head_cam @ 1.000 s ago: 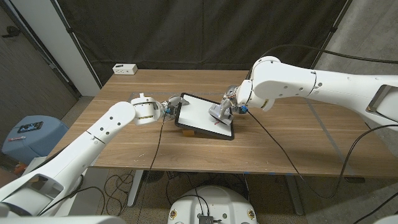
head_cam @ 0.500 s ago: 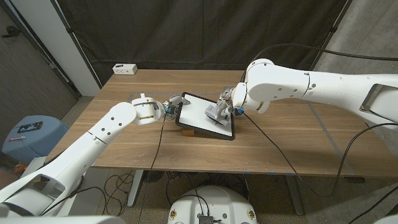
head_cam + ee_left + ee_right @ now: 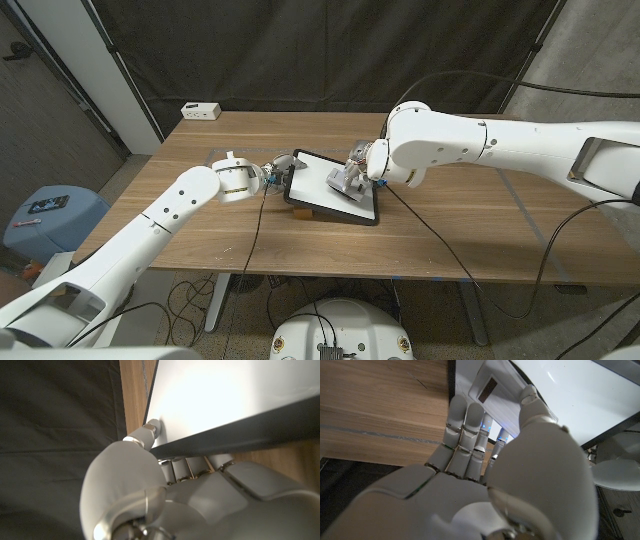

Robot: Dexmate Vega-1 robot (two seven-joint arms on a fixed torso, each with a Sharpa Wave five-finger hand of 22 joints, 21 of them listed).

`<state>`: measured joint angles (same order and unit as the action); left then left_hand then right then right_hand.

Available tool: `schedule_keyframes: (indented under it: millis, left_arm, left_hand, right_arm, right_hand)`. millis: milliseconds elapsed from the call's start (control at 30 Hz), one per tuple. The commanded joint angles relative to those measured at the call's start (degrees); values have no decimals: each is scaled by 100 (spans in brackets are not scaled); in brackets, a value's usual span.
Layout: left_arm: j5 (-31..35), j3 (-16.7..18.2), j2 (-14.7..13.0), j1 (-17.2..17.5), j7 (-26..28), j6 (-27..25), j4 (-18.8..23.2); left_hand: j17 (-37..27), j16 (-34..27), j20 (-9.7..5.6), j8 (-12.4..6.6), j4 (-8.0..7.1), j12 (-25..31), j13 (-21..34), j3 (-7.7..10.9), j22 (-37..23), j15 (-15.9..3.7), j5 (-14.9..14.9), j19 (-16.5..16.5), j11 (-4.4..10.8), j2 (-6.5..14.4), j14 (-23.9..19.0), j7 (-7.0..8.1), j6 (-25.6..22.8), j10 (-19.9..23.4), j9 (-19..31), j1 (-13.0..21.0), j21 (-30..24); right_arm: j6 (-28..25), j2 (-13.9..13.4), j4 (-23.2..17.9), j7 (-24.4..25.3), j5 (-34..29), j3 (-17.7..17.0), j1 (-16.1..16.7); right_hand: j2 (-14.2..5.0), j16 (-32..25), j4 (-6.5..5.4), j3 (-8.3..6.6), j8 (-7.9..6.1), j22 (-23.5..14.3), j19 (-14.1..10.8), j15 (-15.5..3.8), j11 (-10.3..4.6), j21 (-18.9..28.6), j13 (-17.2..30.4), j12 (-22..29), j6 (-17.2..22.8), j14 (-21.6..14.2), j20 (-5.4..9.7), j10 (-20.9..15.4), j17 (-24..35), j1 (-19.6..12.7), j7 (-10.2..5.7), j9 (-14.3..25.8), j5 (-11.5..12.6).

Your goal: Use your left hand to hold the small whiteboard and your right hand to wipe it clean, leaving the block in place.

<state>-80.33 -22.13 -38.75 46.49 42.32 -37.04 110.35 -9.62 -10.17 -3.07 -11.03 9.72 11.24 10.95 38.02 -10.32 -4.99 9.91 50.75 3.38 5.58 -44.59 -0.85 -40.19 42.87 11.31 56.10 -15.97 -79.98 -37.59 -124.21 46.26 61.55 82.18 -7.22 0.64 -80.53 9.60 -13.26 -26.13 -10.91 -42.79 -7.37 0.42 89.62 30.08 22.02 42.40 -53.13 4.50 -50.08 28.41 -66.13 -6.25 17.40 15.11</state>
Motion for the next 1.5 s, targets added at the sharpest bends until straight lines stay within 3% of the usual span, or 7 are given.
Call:
schedule_keyframes:
  millis: [33,500,1500]
  left_arm:
    - [23,52,-9,116,43,86,118]
    - [-28,53,-35,158,120,76,180]
    - [35,37,-81,205,47,138,241]
  left_hand:
    - [-2,3,22,9,-17,9,3,-34,-21,-48,46,-12,-21,6,22,36,-19,-1,9,68,-7]
    - [0,3,24,10,-20,2,3,-33,-21,-40,47,-25,-18,11,20,42,-20,-18,9,67,2]
    - [2,3,27,9,-21,9,2,-33,-21,-36,50,-20,-17,15,17,45,-22,-2,8,69,7]
  right_arm:
    - [0,168,132,-96,-133,179,-60]
    - [0,131,142,42,-74,112,154]
    - [0,431,428,1774,955,229,334]
  right_hand:
    - [-301,35,-49,-89,-43,-10,-64,-538,-126,-18,120,174,568,-26,436,-526,22,-194,314,11,319]
    - [-290,76,-42,-107,-28,-9,-82,-541,-125,-14,121,153,606,-59,447,-523,56,-204,308,5,332]
    - [-274,133,-51,-123,6,-10,-157,-543,-173,-11,138,150,657,-160,506,-588,118,-185,306,-4,334]
